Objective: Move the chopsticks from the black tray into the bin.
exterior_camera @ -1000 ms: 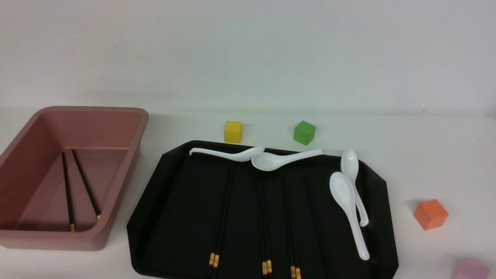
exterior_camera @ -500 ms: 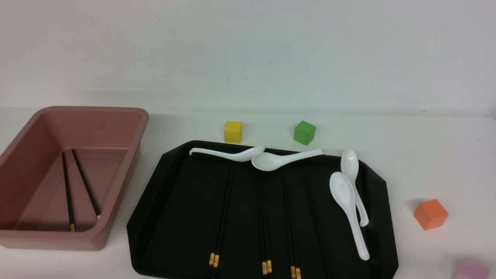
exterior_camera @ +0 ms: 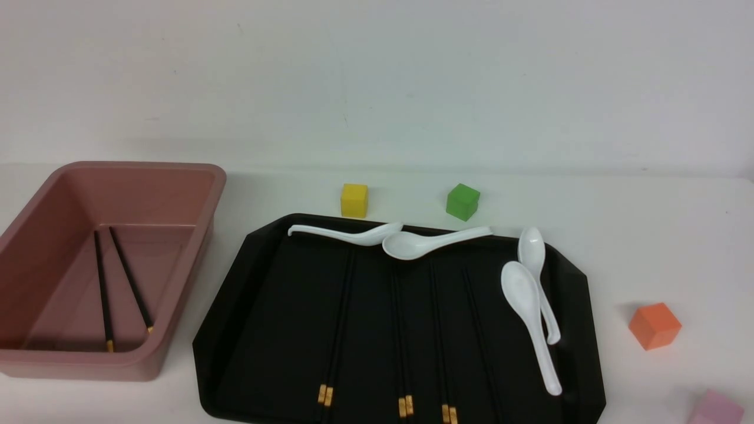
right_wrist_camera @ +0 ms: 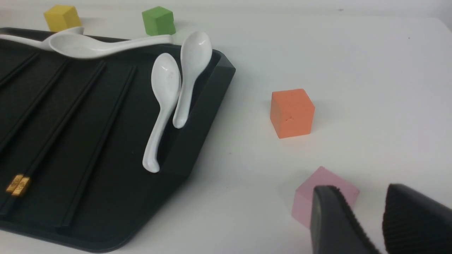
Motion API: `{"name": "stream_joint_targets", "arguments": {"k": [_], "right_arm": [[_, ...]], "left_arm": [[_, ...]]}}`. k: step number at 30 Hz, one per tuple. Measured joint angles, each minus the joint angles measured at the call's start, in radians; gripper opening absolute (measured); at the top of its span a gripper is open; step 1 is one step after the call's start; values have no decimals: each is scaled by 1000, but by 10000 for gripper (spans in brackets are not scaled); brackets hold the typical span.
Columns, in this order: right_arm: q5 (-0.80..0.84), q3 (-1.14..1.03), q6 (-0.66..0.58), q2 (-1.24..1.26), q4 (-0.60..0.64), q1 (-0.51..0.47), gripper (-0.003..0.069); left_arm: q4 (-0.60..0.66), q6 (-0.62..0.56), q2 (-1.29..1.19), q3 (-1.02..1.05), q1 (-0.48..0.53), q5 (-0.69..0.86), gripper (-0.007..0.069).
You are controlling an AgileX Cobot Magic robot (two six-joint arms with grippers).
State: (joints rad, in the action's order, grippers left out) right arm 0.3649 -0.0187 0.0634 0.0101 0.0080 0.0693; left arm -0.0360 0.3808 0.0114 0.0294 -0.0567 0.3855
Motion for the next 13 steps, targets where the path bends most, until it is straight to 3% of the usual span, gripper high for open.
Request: {"name": "stream_joint_targets", "arguments": {"k": [13], "right_arm": [[0,0,0,0,0,0,239]], "left_arm": [[0,0,0,0,0,0,57]]}}
